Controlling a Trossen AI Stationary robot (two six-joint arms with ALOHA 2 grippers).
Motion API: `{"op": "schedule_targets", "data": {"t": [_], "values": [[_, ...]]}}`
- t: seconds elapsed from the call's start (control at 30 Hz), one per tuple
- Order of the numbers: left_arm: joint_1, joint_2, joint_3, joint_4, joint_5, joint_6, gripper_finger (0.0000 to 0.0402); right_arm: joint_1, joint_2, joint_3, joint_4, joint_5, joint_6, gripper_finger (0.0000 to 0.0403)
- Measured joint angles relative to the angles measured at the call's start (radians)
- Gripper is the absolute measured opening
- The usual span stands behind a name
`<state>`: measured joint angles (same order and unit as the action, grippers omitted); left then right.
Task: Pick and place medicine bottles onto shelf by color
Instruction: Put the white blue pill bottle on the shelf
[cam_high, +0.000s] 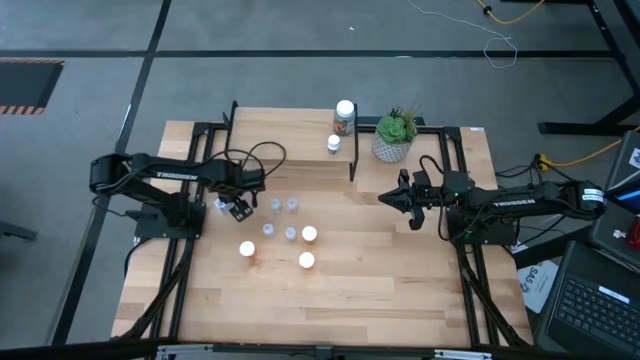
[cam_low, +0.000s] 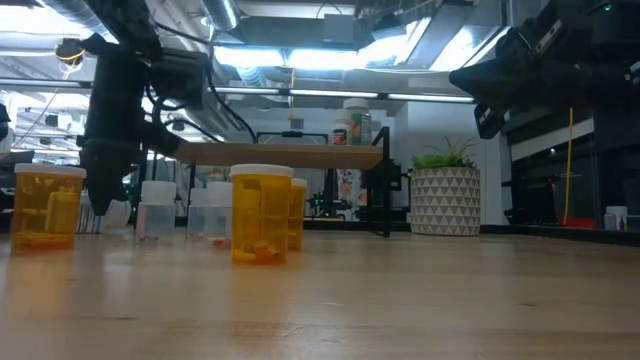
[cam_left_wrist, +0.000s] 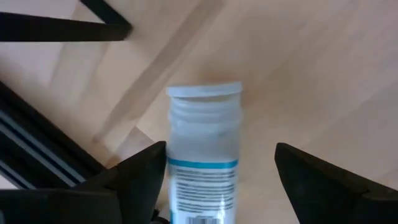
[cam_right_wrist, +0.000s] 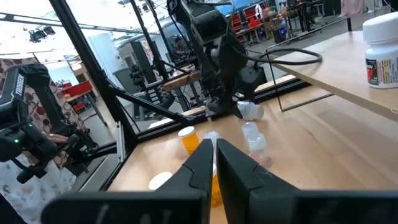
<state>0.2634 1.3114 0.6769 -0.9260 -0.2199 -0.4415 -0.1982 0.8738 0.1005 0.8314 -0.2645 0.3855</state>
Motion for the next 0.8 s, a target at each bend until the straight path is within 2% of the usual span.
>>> {"op": "schedule_targets", "data": {"t": [0.3,0.67,0.8], "values": [[-0.001,0.038,0.0,0.015,0.017,0.003,0.0279,0.0,0.0,0.0,-0.001,0.0,0.001,0.0023],[-0.002,0.037,0.0,0.03,0.055,0.001,0.0168,0.0,0.0,0.0,-0.003,0.0,0.002,0.0023],[-0.002,0.036,0.0,0.029,0.056,-0.03,0.0147,0.0,0.0,0.0,-0.003,0.001,0.002,0.0023]]}}
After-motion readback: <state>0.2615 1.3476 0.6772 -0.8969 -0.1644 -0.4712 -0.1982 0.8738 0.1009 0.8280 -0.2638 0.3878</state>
